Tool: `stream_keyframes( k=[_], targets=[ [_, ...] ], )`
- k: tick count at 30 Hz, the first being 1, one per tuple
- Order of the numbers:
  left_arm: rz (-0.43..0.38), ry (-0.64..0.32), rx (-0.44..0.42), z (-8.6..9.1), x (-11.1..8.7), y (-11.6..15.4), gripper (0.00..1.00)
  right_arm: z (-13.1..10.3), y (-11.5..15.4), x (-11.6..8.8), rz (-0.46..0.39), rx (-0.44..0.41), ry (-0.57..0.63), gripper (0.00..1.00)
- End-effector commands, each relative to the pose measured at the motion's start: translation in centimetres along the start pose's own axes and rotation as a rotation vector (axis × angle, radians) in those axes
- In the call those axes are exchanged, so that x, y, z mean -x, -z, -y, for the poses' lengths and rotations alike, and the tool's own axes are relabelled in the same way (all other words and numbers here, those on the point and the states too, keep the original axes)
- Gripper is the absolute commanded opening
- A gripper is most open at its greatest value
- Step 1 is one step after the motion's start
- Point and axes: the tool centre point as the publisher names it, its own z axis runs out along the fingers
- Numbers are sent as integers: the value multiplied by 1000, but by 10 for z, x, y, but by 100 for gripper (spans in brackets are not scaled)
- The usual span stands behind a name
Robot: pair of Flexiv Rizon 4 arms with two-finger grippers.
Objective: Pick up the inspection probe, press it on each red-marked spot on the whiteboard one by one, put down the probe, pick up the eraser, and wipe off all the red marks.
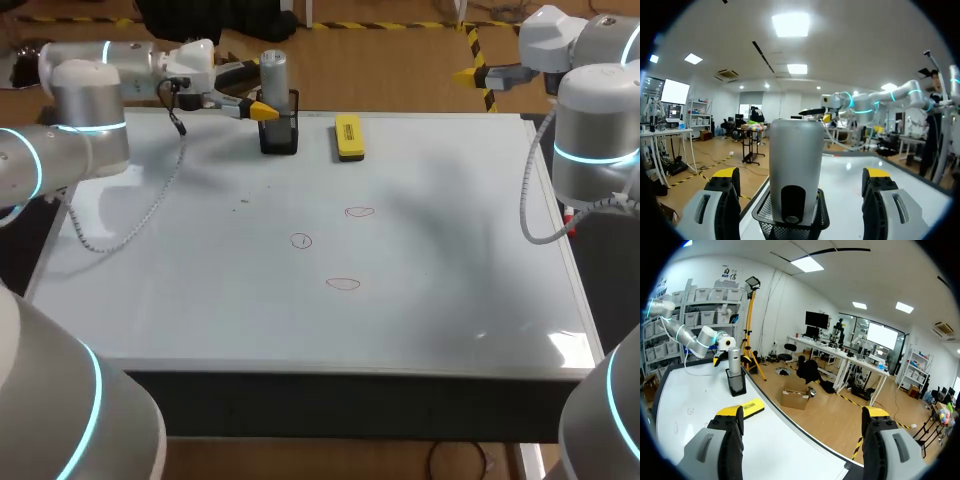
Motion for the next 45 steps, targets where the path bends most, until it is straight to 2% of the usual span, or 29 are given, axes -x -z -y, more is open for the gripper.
stream_keyframes(
  k=[1,2,4,6,8,11,14,15,16,17,26,30,34,42,45],
  targets=[
    [-56,3,-21,-4,6,-9,86,0,0,0,-1,0,0,100],
    [-55,4,-23,-4,6,-9,96,0,0,0,-1,0,0,100],
    [-54,5,-25,-7,9,-11,92,0,0,0,-1,0,0,100],
    [-54,6,-26,-6,9,-12,93,0,0,0,-1,0,0,100],
    [-51,6,-25,-5,8,-12,81,0,0,0,-1,0,0,100],
    [-43,4,-23,-2,8,-11,45,0,0,0,-1,0,0,100],
    [-35,2,-14,-2,8,-9,30,0,0,0,-1,0,0,100],
    [-34,3,-13,-2,8,-9,22,0,0,0,-1,0,0,100],
    [-33,3,-11,-2,8,-8,4,0,0,0,-1,0,0,100],
    [-32,3,-10,-2,8,-8,0,0,0,0,-1,0,0,100],
    [-32,-21,-8,3,6,-6,0,0,0,0,-1,0,0,100],
    [-48,-48,-8,17,-1,-11,0,0,0,0,-1,0,0,100],
    [-52,-65,-16,24,0,-13,0,0,0,0,-1,0,0,100],
    [-54,-99,-20,49,-5,-17,0,0,0,0,-1,0,0,100],
    [-57,-98,7,57,-6,-17,0,0,0,0,-1,0,0,100]
  ],
)
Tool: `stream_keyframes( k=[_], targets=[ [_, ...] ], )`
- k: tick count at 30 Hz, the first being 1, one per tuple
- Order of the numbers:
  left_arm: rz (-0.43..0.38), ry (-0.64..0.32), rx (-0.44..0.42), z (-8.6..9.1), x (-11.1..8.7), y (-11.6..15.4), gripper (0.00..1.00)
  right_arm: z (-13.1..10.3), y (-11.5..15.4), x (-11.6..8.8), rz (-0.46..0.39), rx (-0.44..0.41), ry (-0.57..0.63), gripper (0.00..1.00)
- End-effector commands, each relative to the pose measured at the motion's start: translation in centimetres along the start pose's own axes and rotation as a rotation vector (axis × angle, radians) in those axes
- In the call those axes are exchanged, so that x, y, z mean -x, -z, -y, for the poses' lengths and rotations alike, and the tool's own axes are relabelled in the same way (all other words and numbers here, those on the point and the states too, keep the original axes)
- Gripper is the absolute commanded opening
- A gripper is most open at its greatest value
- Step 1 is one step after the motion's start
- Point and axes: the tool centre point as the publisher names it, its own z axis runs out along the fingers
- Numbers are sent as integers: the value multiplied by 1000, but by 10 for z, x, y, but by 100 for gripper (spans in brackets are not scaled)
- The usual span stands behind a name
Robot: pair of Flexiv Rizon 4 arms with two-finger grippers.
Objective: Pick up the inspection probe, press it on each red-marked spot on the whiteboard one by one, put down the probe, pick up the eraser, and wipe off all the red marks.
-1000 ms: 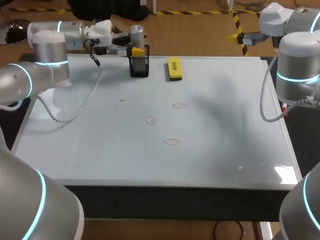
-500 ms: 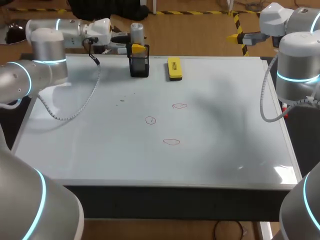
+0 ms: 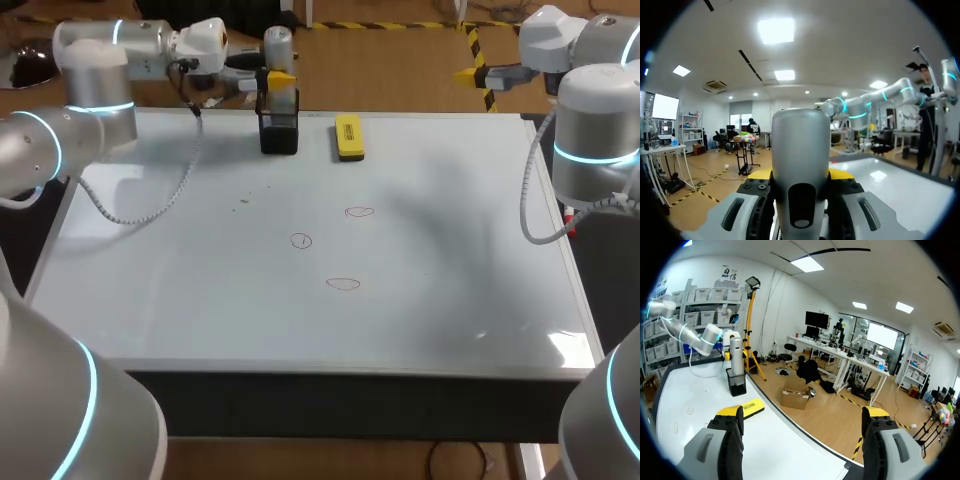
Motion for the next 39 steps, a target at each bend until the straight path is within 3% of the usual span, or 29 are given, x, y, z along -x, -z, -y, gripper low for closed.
stream_keyframes(
  k=[1,17,33,39],
  targets=[
    [26,-2,54,18,-10,-1,0,0,0,0,-1,0,0,100],
    [27,-33,94,57,-20,-1,0,0,0,0,-1,0,0,100],
    [8,-5,101,78,-69,-10,0,0,0,0,-1,0,0,100],
    [-23,4,71,75,-94,-12,0,0,0,0,-1,0,0,100]
  ],
)
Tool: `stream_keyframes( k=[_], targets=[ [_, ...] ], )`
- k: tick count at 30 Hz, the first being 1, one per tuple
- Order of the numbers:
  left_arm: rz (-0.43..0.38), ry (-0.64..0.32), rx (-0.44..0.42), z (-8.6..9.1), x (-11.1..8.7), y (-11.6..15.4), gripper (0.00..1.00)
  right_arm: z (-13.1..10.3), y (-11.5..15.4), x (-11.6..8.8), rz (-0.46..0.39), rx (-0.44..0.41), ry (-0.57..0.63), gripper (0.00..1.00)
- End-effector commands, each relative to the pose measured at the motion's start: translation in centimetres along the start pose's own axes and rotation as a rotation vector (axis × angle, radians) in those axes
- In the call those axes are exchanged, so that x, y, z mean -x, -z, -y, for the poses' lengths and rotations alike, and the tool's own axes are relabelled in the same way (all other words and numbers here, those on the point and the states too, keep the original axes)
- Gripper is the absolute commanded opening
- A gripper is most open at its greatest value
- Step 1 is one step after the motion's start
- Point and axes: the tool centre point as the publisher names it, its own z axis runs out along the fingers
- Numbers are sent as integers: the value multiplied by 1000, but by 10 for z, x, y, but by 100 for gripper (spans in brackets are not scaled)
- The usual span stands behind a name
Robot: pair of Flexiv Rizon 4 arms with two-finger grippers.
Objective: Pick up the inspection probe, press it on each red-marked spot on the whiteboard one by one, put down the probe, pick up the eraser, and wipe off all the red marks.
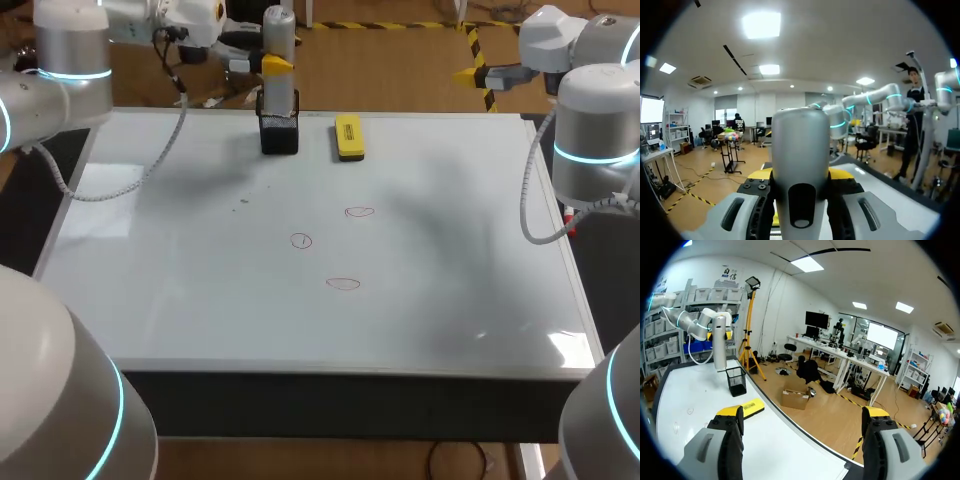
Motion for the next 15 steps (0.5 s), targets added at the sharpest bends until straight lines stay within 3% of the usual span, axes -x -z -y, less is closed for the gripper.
stream_keyframes(
  k=[1,15],
  targets=[
    [116,0,-5,2,-21,-3,0,0,0,0,-1,0,0,100],
    [114,-3,-22,-17,-65,20,0,0,0,0,-1,0,0,100]
  ],
)
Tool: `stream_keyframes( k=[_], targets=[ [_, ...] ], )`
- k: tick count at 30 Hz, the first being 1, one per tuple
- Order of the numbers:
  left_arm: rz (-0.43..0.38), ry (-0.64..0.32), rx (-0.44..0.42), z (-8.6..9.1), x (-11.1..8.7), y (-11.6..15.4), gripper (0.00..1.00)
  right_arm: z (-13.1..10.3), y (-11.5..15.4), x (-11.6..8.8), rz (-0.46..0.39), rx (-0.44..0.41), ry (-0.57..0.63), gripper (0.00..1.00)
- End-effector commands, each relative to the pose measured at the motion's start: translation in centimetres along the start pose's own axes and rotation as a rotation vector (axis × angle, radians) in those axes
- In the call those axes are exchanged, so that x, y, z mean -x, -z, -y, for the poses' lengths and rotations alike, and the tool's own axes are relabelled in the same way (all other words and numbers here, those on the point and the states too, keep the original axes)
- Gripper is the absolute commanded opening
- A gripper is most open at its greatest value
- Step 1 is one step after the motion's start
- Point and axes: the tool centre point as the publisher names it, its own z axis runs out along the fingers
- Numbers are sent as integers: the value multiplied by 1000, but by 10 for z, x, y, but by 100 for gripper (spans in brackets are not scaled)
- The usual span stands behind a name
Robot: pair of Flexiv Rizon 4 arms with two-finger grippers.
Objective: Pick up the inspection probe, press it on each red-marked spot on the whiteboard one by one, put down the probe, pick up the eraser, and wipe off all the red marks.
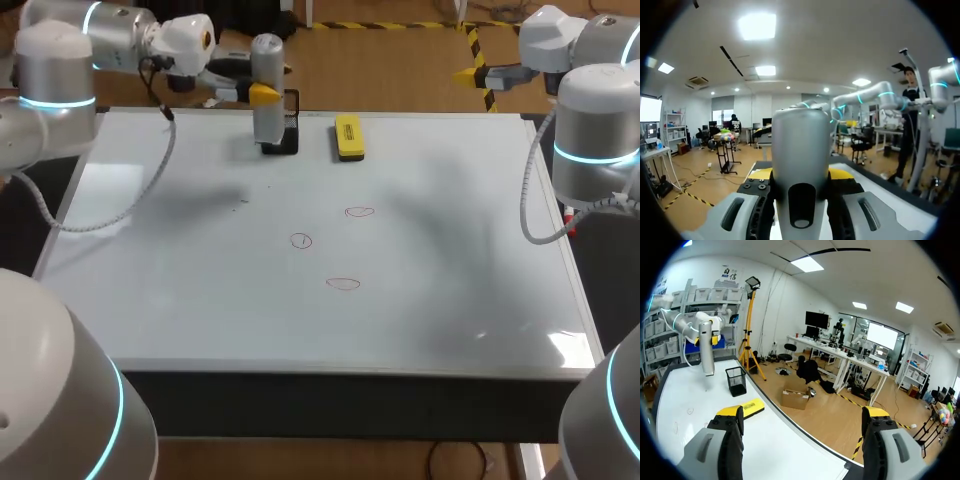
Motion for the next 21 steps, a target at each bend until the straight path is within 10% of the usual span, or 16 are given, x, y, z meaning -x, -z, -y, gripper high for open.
stream_keyframes(
  k=[1,21],
  targets=[
    [135,-2,0,-3,-14,13,0,0,0,0,-1,0,0,100],
    [221,16,-5,-42,-22,89,0,0,0,0,-1,0,0,100]
  ],
)
